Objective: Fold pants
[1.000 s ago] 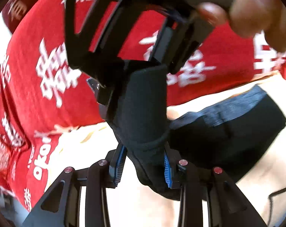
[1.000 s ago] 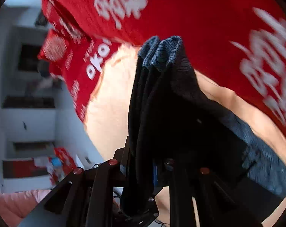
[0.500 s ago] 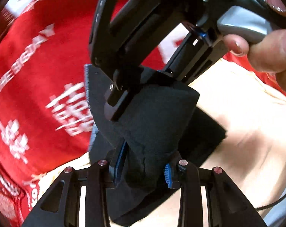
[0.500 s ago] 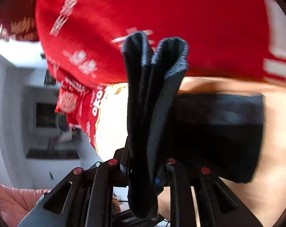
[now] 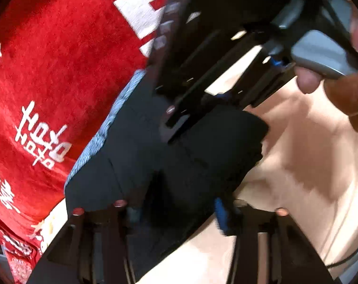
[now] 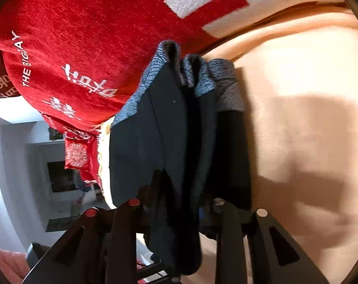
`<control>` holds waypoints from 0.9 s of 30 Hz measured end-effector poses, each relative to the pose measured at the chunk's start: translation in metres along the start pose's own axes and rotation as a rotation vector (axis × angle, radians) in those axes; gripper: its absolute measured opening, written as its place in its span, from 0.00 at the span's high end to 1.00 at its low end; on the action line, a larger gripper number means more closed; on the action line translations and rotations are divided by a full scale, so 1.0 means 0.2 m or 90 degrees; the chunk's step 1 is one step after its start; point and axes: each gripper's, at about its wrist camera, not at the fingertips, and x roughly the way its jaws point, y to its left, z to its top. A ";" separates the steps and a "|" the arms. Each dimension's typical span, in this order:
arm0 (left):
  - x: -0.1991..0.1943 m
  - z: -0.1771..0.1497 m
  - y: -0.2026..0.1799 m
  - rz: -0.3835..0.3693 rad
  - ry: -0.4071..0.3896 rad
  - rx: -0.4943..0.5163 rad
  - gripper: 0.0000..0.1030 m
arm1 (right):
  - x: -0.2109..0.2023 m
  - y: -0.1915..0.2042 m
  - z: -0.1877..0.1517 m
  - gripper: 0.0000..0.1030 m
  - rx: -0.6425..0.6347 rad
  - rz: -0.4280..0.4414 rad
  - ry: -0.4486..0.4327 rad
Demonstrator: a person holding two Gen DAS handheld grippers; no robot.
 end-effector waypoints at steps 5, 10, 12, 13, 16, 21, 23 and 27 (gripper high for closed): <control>-0.10 -0.04 0.10 -0.052 0.021 -0.041 0.34 | -0.04 0.10 -0.06 0.70 -0.035 -0.092 -0.003; -0.21 -0.15 0.31 -0.075 0.025 -0.122 0.34 | -0.11 0.19 -0.18 0.67 -0.093 -0.243 -0.029; -0.22 -0.18 0.41 -0.073 0.031 -0.158 0.34 | -0.09 0.23 -0.24 0.67 -0.114 -0.297 -0.037; -0.22 -0.21 0.47 -0.074 0.041 -0.184 0.34 | -0.08 0.24 -0.26 0.67 -0.120 -0.310 -0.039; -0.17 -0.28 0.62 -0.079 0.083 -0.252 0.34 | -0.04 0.20 -0.30 0.61 -0.142 -0.377 -0.036; -0.07 -0.42 0.84 -0.072 0.152 -0.354 0.34 | 0.05 0.24 -0.30 0.49 -0.171 -0.462 -0.045; -0.05 -0.46 0.89 -0.073 0.163 -0.374 0.34 | 0.04 0.25 -0.31 0.49 -0.165 -0.476 -0.047; 0.00 -0.50 0.96 -0.097 0.197 -0.405 0.34 | 0.04 0.29 -0.34 0.49 -0.145 -0.511 -0.047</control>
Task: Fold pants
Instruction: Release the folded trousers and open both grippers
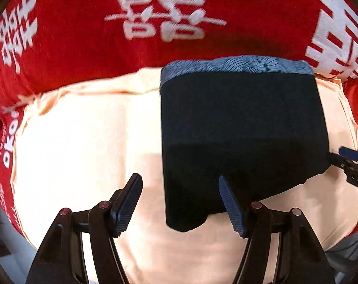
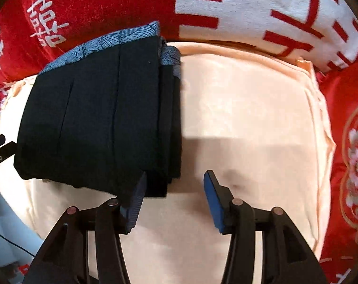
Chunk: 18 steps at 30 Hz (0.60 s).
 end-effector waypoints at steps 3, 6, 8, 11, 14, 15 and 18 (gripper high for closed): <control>0.02 0.01 0.04 -0.015 0.016 -0.021 0.34 | -0.04 0.03 -0.03 0.47 0.001 -0.015 0.009; 0.02 0.02 0.08 -0.022 0.021 -0.031 0.34 | -0.10 0.07 -0.07 0.46 0.014 -0.021 0.009; 0.03 0.02 0.09 -0.025 0.026 -0.031 0.34 | -0.14 0.10 -0.10 0.36 0.027 -0.015 0.012; 0.03 0.02 0.10 -0.030 0.034 -0.025 0.34 | -0.21 0.12 -0.13 0.25 0.040 -0.004 0.000; 0.03 0.02 0.12 -0.039 0.035 -0.020 0.34 | -0.25 0.20 -0.14 0.22 0.050 0.004 -0.007; 0.03 0.02 0.12 -0.041 0.036 -0.017 0.34 | -0.25 0.21 -0.14 0.22 0.052 0.006 -0.007; 0.02 0.01 0.12 -0.047 0.039 -0.014 0.33 | -0.26 0.24 -0.16 0.16 0.055 0.009 -0.012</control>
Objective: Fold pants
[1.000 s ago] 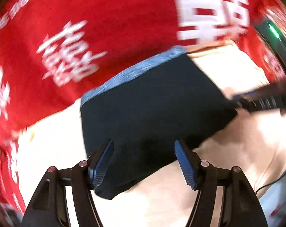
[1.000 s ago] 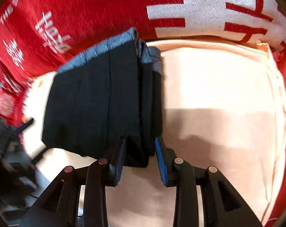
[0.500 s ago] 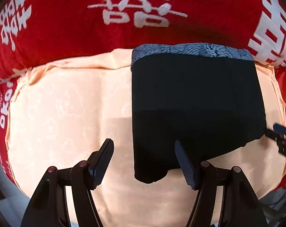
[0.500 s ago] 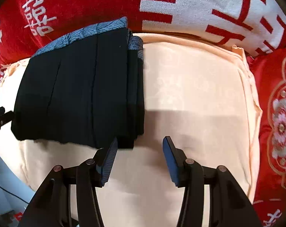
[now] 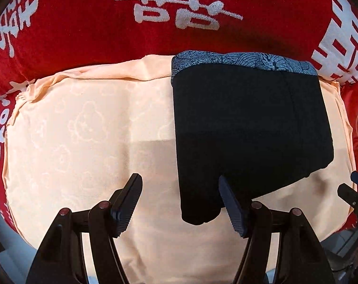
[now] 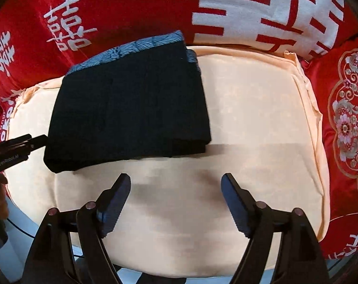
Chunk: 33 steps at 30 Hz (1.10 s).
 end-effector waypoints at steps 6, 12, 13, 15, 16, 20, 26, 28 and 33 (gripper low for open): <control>-0.04 0.00 0.03 -0.004 -0.012 -0.001 0.06 | -0.02 0.06 0.00 0.15 0.019 0.012 -0.015; -0.03 0.00 0.03 0.003 -0.005 0.005 0.06 | -0.02 0.06 -0.02 0.15 0.033 0.008 -0.015; -0.03 0.00 0.03 0.008 -0.003 0.008 0.06 | -0.02 0.05 -0.03 0.15 0.035 0.008 -0.014; -0.02 0.00 0.03 0.012 -0.002 0.010 0.06 | -0.02 0.04 -0.04 0.15 0.039 0.007 -0.013; -0.01 0.00 0.03 0.013 -0.001 0.011 0.06 | -0.02 0.03 -0.04 0.15 0.039 0.007 -0.012; 0.02 0.01 0.02 0.012 -0.003 0.009 0.06 | -0.03 -0.02 -0.04 0.14 0.039 0.006 -0.013; 0.03 0.05 0.02 -0.023 0.000 0.002 0.06 | 0.00 -0.09 0.01 0.00 0.017 0.010 -0.016; 0.03 0.08 0.05 -0.046 -0.006 -0.019 0.06 | 0.02 -0.12 0.04 0.00 0.012 0.027 -0.007; 0.10 0.17 0.14 -0.079 0.008 -0.069 0.06 | 0.10 -0.21 0.11 0.00 0.015 0.062 0.015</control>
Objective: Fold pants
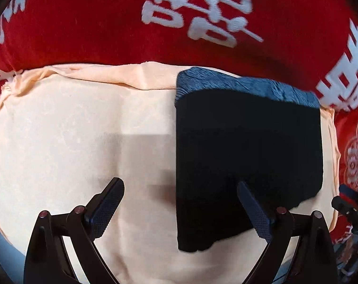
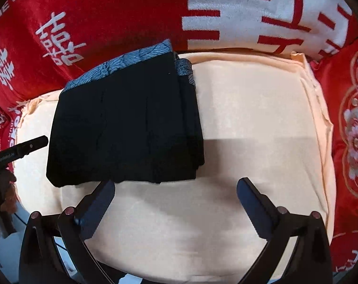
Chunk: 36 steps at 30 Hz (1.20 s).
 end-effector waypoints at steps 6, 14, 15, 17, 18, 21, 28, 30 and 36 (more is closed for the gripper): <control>0.08 0.08 0.00 -0.012 0.021 0.018 0.06 | 0.08 -0.11 0.11 0.00 0.018 0.038 0.025; 0.17 0.14 -0.04 -0.057 0.047 0.027 0.06 | 0.22 -0.23 0.21 0.00 0.037 0.123 0.052; 0.19 0.15 -0.03 -0.066 0.053 0.024 0.06 | 0.24 -0.25 0.22 0.00 0.036 0.142 0.051; 0.23 0.14 -0.01 -0.098 0.064 0.018 0.06 | 0.27 -0.26 0.25 0.00 0.034 0.170 0.056; 0.24 0.14 -0.01 -0.109 0.066 0.016 0.06 | 0.29 -0.28 0.26 0.00 0.035 0.192 0.062; 0.27 0.15 0.01 -0.130 0.067 0.022 0.06 | 0.36 -0.31 0.30 0.00 0.038 0.229 0.072; 0.37 0.18 -0.03 -0.171 0.068 0.056 0.06 | 0.51 -0.35 0.36 0.00 0.061 0.347 0.094; 0.40 0.18 -0.05 -0.186 0.071 0.063 0.05 | 0.53 -0.34 0.38 0.00 0.060 0.374 0.087; 0.49 0.17 -0.11 -0.210 0.076 0.038 0.01 | 0.56 -0.27 0.43 0.02 0.049 0.452 0.086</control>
